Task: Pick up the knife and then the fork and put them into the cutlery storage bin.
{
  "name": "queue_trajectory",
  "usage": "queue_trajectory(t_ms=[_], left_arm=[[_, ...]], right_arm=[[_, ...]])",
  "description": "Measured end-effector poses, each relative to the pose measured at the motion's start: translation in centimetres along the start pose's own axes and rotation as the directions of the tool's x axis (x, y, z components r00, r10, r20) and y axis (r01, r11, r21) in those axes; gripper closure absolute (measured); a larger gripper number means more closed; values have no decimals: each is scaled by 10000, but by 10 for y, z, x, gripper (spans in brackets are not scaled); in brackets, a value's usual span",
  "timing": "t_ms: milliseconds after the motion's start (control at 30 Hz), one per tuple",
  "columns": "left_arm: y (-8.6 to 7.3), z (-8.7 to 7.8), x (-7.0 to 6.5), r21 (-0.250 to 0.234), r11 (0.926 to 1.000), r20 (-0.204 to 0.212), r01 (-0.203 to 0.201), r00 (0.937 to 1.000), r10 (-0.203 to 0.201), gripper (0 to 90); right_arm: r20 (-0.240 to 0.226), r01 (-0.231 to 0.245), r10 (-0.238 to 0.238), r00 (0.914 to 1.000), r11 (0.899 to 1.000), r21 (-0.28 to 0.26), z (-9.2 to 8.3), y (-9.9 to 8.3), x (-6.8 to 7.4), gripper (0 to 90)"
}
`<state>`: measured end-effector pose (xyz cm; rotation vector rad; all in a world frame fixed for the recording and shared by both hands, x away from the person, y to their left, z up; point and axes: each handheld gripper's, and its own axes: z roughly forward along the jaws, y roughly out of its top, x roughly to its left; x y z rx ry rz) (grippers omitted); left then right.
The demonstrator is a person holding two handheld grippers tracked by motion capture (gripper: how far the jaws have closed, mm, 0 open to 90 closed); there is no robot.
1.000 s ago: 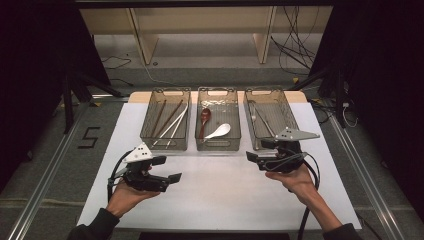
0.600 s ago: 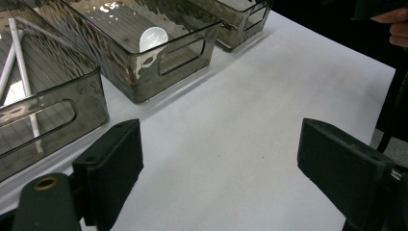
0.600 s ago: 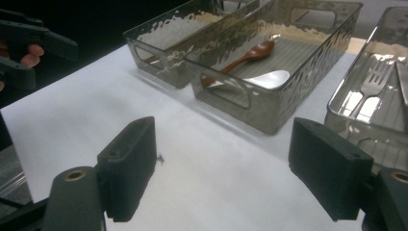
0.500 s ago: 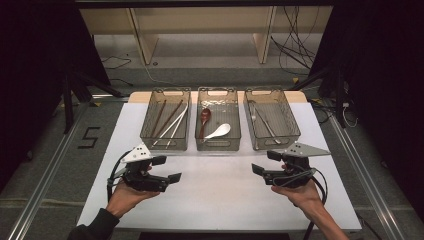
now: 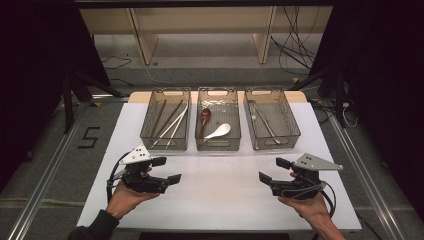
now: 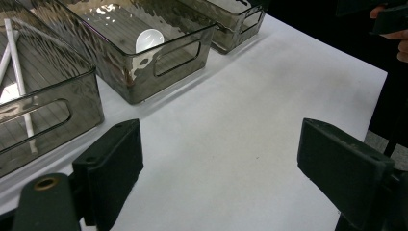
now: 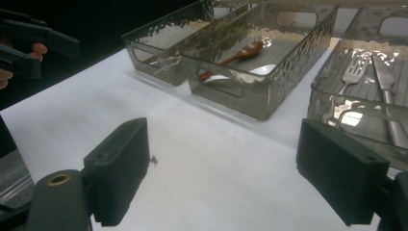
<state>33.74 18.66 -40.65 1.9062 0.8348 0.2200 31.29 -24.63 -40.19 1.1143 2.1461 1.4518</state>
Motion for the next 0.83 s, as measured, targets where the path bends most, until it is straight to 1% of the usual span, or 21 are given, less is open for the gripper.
queue_trajectory(t_ms=[100, 200, 333, 433, 667, 833], left_arm=[[0, -1, 0, -47, 10000, -13, -43, 10000, 43, 154], [0, -1, 1, -92, 10000, -26, 34, 10000, -34, 153], [0, -1, 0, -111, 9999, -37, -8, 10000, 7, 153], [0, -1, 1, -68, 10000, -38, -56, 10000, 56, 153], [0, 0, 0, -63, 10000, -44, -18, 10000, 17, 153], [-1, 1, 1, -2, 10000, -87, -27, 10000, 27, 153]], right_arm=[[-19, 70, -70, 10000, 10000, -2, 0, -2, 1, 190], [5, 29, -29, 10000, 10000, -36, -1, -2, 1, 189], [30, 62, -62, 10000, 10000, -68, -1, -2, 1, 189], [40, 112, -112, 9999, 9999, -90, -1, -2, 1, 189], [54, 95, -95, 9999, 9999, -117, -1, -1, 1, 189], [80, 88, -88, 9999, 10000, -22, 0, -2, 1, 189]])
